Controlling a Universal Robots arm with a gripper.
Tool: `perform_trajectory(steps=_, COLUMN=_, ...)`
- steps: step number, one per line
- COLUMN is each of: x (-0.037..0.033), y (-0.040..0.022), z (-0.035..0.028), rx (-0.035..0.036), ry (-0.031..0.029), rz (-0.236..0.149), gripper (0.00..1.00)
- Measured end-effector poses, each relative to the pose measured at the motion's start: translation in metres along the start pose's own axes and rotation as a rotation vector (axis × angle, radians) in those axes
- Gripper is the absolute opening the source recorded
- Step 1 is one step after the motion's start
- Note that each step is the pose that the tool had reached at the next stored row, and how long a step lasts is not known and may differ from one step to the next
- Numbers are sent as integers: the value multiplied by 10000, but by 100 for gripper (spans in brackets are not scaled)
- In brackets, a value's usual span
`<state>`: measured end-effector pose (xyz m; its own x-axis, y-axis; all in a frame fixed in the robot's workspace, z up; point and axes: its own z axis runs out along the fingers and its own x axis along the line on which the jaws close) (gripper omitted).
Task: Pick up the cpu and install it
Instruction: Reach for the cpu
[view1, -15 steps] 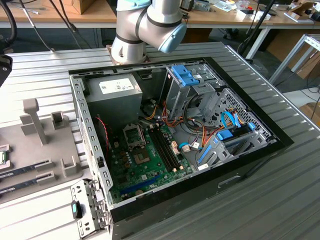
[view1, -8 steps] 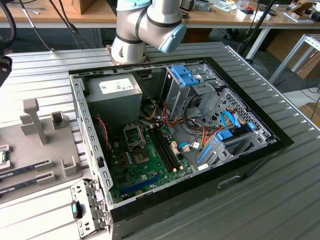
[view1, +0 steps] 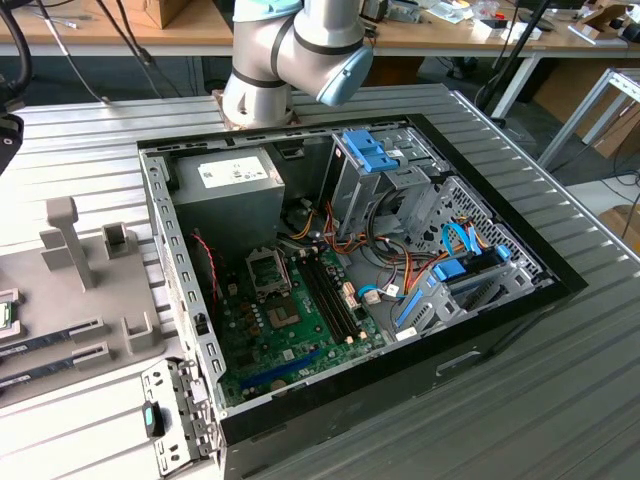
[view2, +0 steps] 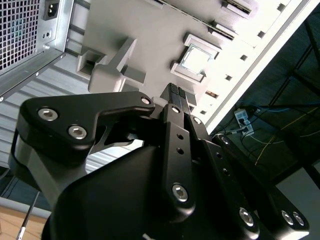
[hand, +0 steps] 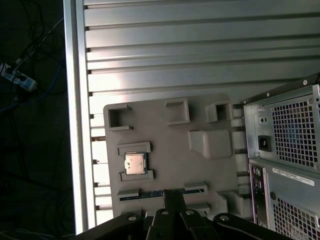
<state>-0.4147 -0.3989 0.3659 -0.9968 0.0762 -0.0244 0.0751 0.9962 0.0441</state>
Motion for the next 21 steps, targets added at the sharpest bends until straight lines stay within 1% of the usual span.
perform_trajectory(steps=10, x=11, y=-2, z=23, rx=0, ry=0, rz=0, gripper=11)
perform_trajectory(steps=12, x=14, y=-3, z=54, rx=0, ry=0, rz=0, gripper=11)
perform_trajectory(steps=21, x=14, y=-4, z=76, rx=0, ry=0, rz=0, gripper=11)
